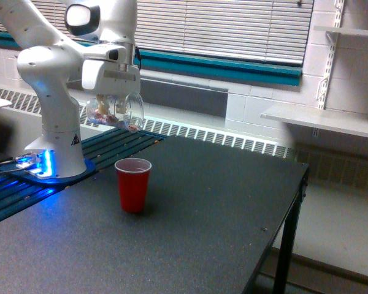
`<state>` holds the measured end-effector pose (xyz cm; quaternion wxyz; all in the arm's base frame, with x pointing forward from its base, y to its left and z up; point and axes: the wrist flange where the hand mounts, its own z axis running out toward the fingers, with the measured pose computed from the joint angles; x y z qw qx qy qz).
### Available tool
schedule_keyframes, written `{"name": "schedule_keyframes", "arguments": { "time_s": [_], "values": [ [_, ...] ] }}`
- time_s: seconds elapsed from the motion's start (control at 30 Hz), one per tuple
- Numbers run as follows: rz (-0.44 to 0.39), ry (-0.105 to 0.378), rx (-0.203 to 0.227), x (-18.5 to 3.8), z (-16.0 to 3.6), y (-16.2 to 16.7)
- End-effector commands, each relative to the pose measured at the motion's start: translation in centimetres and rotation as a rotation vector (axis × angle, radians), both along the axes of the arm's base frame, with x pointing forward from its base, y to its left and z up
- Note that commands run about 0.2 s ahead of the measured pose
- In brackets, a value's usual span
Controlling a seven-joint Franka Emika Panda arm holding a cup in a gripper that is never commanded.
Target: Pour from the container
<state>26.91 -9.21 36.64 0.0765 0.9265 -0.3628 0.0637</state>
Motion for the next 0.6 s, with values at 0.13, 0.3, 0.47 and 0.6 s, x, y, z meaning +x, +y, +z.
{"name": "schedule_keyframes", "arguments": {
  "time_s": [0.13,0.3,0.47,0.6],
  "values": [
    [-0.07,0.062,0.021,-0.9,-2.4,1.1],
    [-0.089,0.086,0.027,-1.2,-3.0,1.2],
    [-0.096,0.114,0.026,-1.4,-3.6,1.5],
    [-0.1,0.128,0.023,-1.5,-3.9,1.9]
  ]
}}
